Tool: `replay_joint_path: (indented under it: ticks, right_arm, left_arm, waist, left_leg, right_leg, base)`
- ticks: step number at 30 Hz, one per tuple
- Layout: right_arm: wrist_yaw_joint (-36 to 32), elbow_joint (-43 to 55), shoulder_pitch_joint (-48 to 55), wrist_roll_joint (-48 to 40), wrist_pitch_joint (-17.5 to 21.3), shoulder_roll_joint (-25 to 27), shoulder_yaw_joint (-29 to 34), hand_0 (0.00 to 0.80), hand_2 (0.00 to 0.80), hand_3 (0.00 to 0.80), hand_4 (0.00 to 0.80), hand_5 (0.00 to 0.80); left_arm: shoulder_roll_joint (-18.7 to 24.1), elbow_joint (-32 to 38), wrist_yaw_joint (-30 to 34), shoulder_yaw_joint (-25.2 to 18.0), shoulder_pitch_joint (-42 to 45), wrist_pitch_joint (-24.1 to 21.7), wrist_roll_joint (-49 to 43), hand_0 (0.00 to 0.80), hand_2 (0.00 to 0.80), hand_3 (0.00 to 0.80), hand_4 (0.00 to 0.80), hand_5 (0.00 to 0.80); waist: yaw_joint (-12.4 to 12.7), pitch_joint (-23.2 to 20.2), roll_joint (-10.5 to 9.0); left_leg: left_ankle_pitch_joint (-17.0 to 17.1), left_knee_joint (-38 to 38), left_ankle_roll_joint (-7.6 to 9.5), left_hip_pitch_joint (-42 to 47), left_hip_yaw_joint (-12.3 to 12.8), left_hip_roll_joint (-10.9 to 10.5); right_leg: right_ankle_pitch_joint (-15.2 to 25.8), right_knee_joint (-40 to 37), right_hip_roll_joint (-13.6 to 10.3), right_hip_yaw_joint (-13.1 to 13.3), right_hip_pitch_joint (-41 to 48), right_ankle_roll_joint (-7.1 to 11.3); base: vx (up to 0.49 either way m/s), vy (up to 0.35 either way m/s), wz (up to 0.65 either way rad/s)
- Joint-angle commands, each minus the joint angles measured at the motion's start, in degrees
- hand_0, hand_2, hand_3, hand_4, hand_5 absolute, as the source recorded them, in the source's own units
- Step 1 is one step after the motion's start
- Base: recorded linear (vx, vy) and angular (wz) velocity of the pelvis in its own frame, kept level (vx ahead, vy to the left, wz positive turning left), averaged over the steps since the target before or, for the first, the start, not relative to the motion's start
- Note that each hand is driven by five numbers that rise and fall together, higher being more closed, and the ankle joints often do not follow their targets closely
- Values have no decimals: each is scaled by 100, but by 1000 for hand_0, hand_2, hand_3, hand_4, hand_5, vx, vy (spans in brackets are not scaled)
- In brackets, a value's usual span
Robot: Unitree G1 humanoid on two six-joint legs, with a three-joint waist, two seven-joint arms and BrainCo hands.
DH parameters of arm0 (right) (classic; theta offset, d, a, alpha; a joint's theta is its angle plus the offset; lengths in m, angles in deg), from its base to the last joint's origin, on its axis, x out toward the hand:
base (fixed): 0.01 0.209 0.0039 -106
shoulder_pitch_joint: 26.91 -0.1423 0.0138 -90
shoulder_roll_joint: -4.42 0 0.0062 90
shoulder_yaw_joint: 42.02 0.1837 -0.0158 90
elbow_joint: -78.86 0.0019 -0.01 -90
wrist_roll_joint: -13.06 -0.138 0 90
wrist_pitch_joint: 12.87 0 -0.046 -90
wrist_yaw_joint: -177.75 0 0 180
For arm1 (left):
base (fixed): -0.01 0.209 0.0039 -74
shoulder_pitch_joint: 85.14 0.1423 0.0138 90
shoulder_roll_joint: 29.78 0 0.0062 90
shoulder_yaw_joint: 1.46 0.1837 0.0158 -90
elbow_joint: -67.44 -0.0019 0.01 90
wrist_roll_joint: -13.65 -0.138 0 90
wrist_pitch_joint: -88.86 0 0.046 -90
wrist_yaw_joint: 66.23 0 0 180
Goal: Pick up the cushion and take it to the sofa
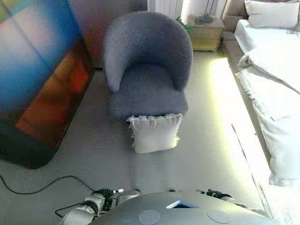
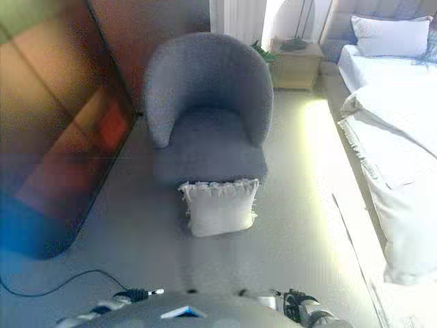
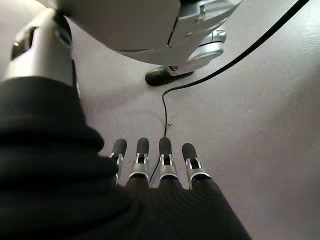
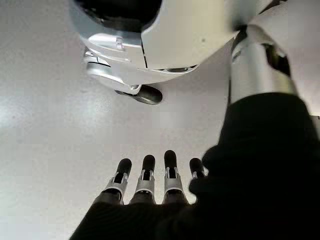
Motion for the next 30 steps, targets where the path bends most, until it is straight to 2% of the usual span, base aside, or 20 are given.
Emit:
replay_joint_path:
  ticks: [1,24,26,28,30]
  right_arm:
    - [-62,-334,-398,-71,-23,-150,-72,0,0,0,0,0]
    - [-85,-329,-383,-42,-46,-158,-72,0,0,0,0,0]
    - [-69,-311,-391,-69,-79,-160,-86,0,0,0,0,0]
    - [-57,-314,-417,-67,-93,-165,-93,0,0,0,0,0]
    - [-54,-317,-467,-72,-91,-153,-104,0,0,0,0,0]
  left_arm:
    - [-189,-395,28,126,-385,23,18,0,0,0,0,0]
    - [-158,-379,56,83,-345,10,4,0,0,0,0,0]
    - [-151,-367,-73,73,-345,-19,32,0,0,0,0,0]
    - [-150,-359,-448,43,-371,-239,109,0,0,0,0,0]
    - [-131,-303,-740,-55,-409,-350,270,0,0,0,0,0]
  waist:
    - [-13,198,-83]
    - [9,199,-132]
    - [13,200,-144]
    - [15,228,-172]
    - [24,287,-246]
  left_leg:
    - [-764,41,235,174,250,-233]
    - [-755,41,233,171,191,-216]
    - [-740,41,228,194,201,-195]
    - [-731,119,205,201,223,-154]
    - [-840,634,150,32,279,-58]
  right_leg:
    - [-325,16,-160,293,-33,403]
    - [-360,16,-41,330,-14,352]
    - [-372,16,-4,359,-8,323]
    - [-371,16,22,402,6,280]
    - [-370,91,11,409,-28,206]
  base:
    - [0,0,0]
    - [4,-23,0]
    - [23,-114,-1]
    - [15,-128,-2]
    - [-18,-147,-3]
